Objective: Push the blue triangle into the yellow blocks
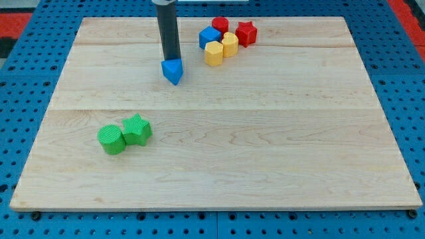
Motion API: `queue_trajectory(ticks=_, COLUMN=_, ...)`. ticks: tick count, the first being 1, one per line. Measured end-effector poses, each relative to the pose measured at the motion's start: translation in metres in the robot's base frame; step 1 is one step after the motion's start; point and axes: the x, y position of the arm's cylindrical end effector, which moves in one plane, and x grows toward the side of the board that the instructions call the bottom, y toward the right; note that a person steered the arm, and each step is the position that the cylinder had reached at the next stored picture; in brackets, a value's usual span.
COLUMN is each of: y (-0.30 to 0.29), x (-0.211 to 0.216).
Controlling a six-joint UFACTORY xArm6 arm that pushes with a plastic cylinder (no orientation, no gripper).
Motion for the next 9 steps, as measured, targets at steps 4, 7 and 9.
queue_trajectory(ticks=4, y=0.008, x=0.02)
queue_trajectory(ticks=7, y=-0.061, x=0.053)
queue_trajectory(ticks=9, y=0.008, x=0.059)
